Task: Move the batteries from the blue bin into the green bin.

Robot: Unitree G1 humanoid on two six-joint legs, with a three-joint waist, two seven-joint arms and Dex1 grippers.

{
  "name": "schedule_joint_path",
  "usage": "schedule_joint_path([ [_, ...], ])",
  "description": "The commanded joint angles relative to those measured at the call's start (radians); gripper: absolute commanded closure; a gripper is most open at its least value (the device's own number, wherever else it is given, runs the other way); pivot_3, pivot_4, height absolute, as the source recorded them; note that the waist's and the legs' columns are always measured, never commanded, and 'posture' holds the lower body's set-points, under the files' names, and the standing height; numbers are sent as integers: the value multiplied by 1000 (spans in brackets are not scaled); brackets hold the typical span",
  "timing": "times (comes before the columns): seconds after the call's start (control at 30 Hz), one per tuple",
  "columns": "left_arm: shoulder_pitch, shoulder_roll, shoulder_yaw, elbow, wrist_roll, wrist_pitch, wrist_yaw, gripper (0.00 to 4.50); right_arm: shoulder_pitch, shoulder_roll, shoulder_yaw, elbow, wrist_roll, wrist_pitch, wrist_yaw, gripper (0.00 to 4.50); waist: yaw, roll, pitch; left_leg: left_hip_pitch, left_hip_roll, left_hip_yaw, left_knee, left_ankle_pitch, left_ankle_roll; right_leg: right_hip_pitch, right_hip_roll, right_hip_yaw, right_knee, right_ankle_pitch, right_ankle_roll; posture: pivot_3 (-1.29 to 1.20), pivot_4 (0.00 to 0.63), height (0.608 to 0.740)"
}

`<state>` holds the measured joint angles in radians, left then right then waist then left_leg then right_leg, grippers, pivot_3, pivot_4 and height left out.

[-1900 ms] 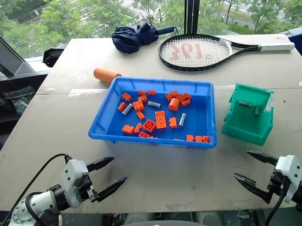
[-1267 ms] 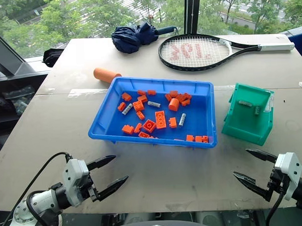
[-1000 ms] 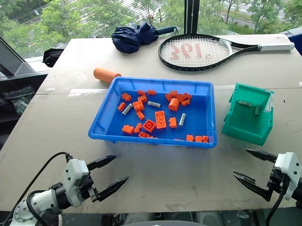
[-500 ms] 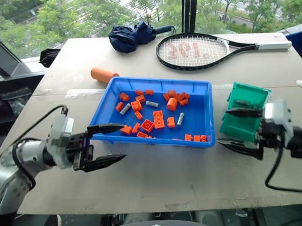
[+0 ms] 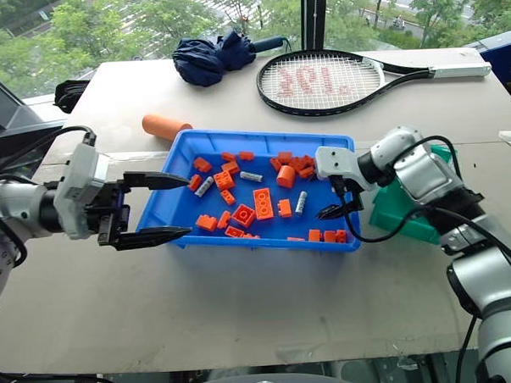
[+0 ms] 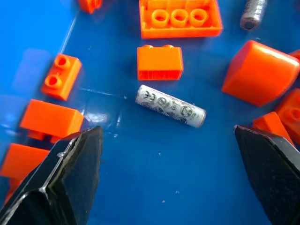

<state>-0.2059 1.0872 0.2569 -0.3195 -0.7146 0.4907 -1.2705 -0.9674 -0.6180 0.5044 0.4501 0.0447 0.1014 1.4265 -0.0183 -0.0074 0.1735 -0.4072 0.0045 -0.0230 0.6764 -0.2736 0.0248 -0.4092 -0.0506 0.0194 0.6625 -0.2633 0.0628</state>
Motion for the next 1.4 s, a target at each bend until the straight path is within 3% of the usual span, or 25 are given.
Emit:
schedule_joint_path([
  [0.03,50,29,99,-85,1,22,23,0,-56,51,19,133,-59,-118,41,34,-2,-1,0,0,0,0,0,0,0,0,0,0,0,0,0,0,150,740],
  [0.23,143,23,204,-190,-25,86,71,0,-130,133,27,280,-104,-191,131,34,2,0,0,-3,0,-2,0,1,-2,-3,0,-2,1,0,0,0,150,740],
  [0.43,133,25,228,-233,-65,132,105,0,-169,197,42,391,-167,-249,147,34,-1,0,0,-5,0,-4,1,2,-4,-4,-1,-3,1,0,0,0,150,740],
  [0.53,116,26,223,-237,-74,138,110,0,-187,217,40,441,-199,-283,127,767,-4,0,0,-5,0,-4,1,3,-5,-4,0,-3,2,0,-1,0,150,740],
  [0.63,94,28,215,-231,-87,143,114,0,-190,223,23,459,-203,-288,128,2146,-7,0,0,-5,0,-4,0,3,-5,-4,0,-3,2,0,-1,0,150,740],
  [0.7,93,30,206,-216,-72,131,105,0,-180,213,18,446,-205,-291,142,3293,-7,0,0,-5,-1,-5,0,3,-5,-4,-1,-3,2,0,-1,0,150,740],
  [0.8,87,29,188,-201,-58,117,93,0,-157,190,9,406,-195,-281,163,4460,-11,0,0,-5,-1,-5,0,3,-6,-4,-1,-3,2,1,-1,0,150,740],
  [1.1,-27,9,87,-166,-64,106,78,0,-37,-40,9,-13,25,-74,188,4460,7,0,1,-7,-2,-6,1,3,-6,-4,-2,-5,2,1,-1,0,150,740],
  [1.23,-121,-30,5,-152,-71,109,91,0,23,-147,-136,-243,109,120,138,4460,8,1,1,-7,-2,-6,2,3,-6,-4,-2,-5,2,1,-1,0,150,740],
  [1.4,-272,-146,-124,-124,-66,118,130,0,125,-315,-343,-469,180,388,15,4460,18,1,1,-8,-2,-7,5,1,-2,-4,-2,-6,4,1,0,0,150,740],
])
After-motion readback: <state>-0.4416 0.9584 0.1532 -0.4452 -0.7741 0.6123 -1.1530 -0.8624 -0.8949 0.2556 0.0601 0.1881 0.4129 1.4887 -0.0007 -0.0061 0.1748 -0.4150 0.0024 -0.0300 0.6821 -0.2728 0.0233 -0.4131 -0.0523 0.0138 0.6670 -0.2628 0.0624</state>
